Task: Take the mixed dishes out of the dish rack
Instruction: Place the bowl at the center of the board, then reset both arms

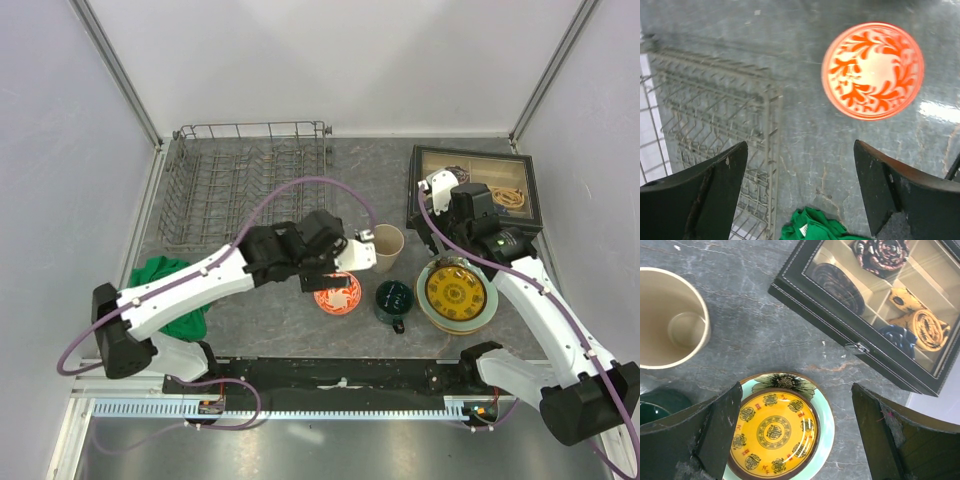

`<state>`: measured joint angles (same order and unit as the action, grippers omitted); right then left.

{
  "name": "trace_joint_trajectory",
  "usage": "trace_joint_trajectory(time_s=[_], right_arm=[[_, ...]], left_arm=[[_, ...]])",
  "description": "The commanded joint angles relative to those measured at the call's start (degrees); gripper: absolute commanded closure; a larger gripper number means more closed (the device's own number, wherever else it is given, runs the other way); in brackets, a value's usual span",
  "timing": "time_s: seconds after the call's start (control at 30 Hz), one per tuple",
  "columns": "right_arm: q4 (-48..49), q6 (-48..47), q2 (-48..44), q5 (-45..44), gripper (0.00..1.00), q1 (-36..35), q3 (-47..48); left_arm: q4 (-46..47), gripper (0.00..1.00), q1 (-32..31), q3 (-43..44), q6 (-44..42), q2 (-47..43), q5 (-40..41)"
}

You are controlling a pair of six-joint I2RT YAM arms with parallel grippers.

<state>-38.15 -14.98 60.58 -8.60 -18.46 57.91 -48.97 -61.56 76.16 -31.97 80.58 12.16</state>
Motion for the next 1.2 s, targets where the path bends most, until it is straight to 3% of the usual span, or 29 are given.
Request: trace_joint_trajectory(time_s=[0.0,0.23,0.73,1.17], right_arm=[[1.06,-0.57,-1.42,-3.78,0.02,0.44,2.91],[0.53,-1.89,-1.34,-10.38,0.02,0.88,4.67],[2.64,3.82,-3.27,-11.88,0.02,3.78,8.71],[15.28,5.67,-5.99,-11.35,0.02,6.07,4.15]], left_arm=[[3.53,0.05,5.30,2.50,1.20,-4.99,-4.16],[8.70,0.01,13.21,1.19,4.28,-9.82,-6.19],[19.79,0.01,26.13,-0.31,13.95,-12.28,-7.94],[28.57,0.01,35.89,-4.88,19.39,-17.47,-6.54]])
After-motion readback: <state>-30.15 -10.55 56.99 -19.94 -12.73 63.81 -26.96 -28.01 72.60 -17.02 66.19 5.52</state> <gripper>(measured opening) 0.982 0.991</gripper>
